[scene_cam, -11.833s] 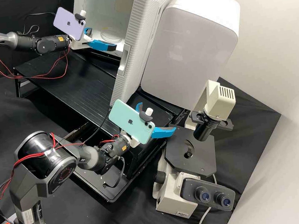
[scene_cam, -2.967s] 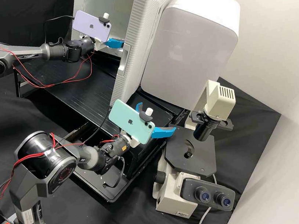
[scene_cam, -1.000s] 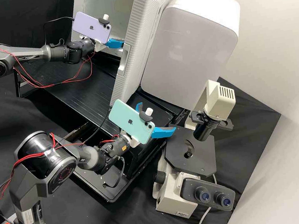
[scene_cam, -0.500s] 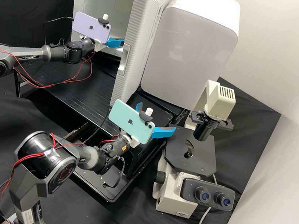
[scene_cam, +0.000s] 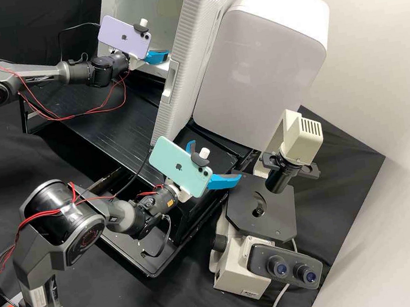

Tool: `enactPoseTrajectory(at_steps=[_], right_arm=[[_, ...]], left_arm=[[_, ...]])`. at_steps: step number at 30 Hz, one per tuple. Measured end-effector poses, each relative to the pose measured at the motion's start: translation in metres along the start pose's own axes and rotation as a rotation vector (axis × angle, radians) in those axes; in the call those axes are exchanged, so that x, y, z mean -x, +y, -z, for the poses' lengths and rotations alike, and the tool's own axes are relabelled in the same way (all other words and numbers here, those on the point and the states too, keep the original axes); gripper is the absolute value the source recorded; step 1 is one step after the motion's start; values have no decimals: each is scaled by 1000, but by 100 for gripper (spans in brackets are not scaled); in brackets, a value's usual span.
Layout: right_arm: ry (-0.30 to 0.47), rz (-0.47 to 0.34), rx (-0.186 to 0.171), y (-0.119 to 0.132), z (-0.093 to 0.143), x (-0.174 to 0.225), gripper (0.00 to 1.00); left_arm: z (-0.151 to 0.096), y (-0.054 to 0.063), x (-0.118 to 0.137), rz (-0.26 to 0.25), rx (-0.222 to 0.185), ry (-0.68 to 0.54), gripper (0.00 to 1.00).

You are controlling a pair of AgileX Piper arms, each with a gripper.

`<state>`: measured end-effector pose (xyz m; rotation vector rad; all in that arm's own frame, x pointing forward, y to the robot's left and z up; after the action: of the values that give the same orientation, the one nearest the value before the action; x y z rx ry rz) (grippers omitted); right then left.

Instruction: Take the petri dish out of the incubator

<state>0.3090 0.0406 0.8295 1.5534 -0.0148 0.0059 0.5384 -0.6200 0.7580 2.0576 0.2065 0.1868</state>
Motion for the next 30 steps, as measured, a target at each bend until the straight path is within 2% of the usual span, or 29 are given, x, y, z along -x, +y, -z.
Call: enactPoseTrajectory(at_steps=[14,19,25,30], right_arm=[[0,0,0,0,0,0,100],[0,0,0,0,0,0,100],[0,0,0,0,0,0,100],[0,0,0,0,0,0,100]], left_arm=[[1,0,0,0,0,2,0],[2,-5,0,10,-24,1,0],[6,0,7,17,-46,1,0],[10,2,16,43,-55,-7,0]])
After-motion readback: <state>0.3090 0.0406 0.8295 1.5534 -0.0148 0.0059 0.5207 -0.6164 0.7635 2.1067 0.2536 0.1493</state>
